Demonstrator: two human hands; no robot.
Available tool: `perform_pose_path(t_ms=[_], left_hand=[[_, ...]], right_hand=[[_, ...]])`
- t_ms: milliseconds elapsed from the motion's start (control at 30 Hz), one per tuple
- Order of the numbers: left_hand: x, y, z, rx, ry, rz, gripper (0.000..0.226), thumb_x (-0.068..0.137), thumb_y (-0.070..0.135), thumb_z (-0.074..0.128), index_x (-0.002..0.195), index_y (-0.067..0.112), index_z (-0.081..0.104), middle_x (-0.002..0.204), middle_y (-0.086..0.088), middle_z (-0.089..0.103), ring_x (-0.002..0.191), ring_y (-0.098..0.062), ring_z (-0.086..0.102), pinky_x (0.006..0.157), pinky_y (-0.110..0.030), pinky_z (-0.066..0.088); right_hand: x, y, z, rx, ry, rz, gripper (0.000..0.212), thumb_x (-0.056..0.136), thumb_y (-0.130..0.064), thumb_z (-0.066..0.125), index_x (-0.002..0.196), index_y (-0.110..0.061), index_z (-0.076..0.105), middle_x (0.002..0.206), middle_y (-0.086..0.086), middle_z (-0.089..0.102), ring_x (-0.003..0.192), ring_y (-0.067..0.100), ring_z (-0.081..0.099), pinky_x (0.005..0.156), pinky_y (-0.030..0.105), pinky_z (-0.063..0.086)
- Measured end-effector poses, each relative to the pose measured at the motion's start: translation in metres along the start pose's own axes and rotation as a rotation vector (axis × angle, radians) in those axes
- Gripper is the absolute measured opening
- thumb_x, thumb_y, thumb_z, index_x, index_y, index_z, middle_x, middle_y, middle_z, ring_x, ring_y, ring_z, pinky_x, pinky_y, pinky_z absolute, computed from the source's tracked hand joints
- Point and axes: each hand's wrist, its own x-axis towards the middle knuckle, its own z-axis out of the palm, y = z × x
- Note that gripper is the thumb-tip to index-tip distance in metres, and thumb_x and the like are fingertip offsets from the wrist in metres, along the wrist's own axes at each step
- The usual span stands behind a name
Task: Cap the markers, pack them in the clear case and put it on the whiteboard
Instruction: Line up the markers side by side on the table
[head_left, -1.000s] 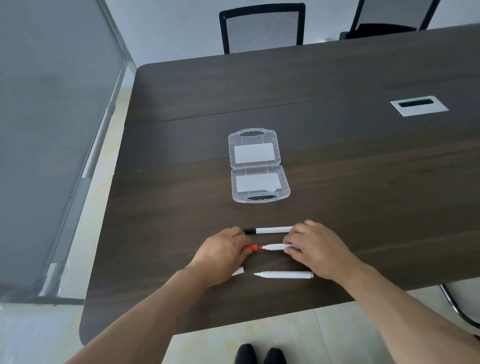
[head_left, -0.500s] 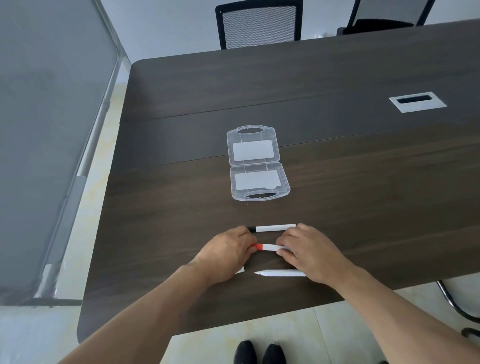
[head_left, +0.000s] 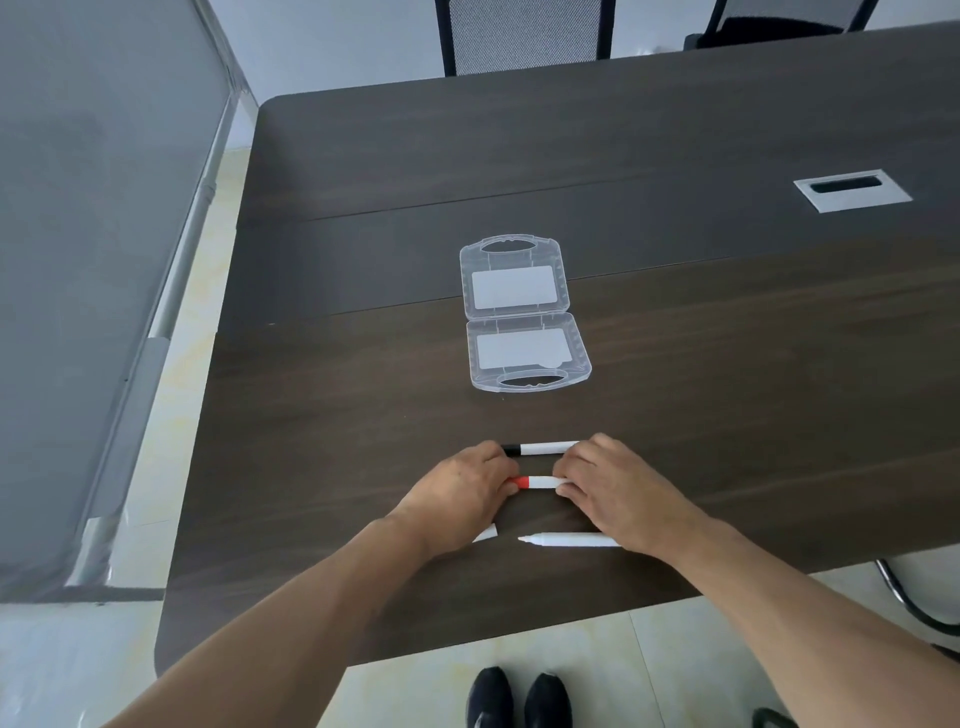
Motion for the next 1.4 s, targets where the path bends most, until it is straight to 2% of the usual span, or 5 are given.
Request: perform_pose_path(t_ms=[333, 600, 867, 1033, 1400], left_hand=[[-0.011, -0.008, -0.009, -0.006, 0.062, -0.004, 0.034, 0.093, 0.037, 0.052, 0.118, 0.015, 0.06, 0.114, -0.001, 0.057, 0.096, -0.018, 0.059, 0.086, -0.031, 0.049], [-0.06, -0.01, -0.001, -0.025, 0.136, 0.044, 0.04, 0.084, 0.057, 0.051, 0.103, 0.023, 0.064, 0.096, 0.009, 0.062, 0.08, -0.005, 0.058, 0.066, -0.019, 0.05], [-0.059, -0.002, 0.016, 0.024, 0.134, 0.063, 0.029, 0.092, 0.04, 0.042, 0.092, 0.023, 0.067, 0.089, 0.004, 0.061, 0.075, -0.014, 0.061, 0.062, -0.027, 0.053], [-0.052, 0.006, 0.016, 0.028, 0.127, 0.092, 0.03, 0.093, 0.038, 0.042, 0.092, 0.021, 0.067, 0.087, 0.002, 0.062, 0.073, -0.016, 0.061, 0.062, -0.027, 0.052], [-0.041, 0.012, 0.021, 0.017, 0.064, 0.159, 0.032, 0.095, 0.038, 0.039, 0.096, 0.02, 0.065, 0.091, 0.0, 0.062, 0.082, -0.018, 0.06, 0.068, -0.033, 0.054]], right_hand=[[-0.005, 0.0, -0.007, 0.062, 0.056, 0.051, 0.029, 0.089, -0.037, 0.059, 0.111, -0.021, 0.066, 0.105, -0.008, 0.062, 0.095, 0.012, 0.052, 0.084, 0.027, 0.047], [-0.062, -0.009, -0.003, 0.111, 0.006, 0.016, 0.034, 0.084, -0.051, 0.058, 0.102, -0.024, 0.066, 0.098, -0.011, 0.059, 0.089, 0.009, 0.05, 0.08, 0.022, 0.044], [-0.063, -0.011, 0.013, 0.06, 0.068, 0.051, 0.008, 0.086, -0.03, 0.062, 0.092, -0.025, 0.065, 0.087, -0.009, 0.057, 0.079, 0.013, 0.05, 0.07, 0.027, 0.049], [-0.063, -0.007, 0.013, 0.03, 0.077, 0.059, 0.022, 0.091, -0.034, 0.044, 0.092, -0.024, 0.064, 0.088, -0.009, 0.056, 0.08, 0.013, 0.049, 0.073, 0.027, 0.047], [-0.063, -0.004, 0.011, 0.044, 0.105, 0.018, 0.012, 0.089, -0.03, 0.053, 0.093, -0.024, 0.064, 0.088, -0.008, 0.057, 0.078, 0.013, 0.049, 0.07, 0.026, 0.047]])
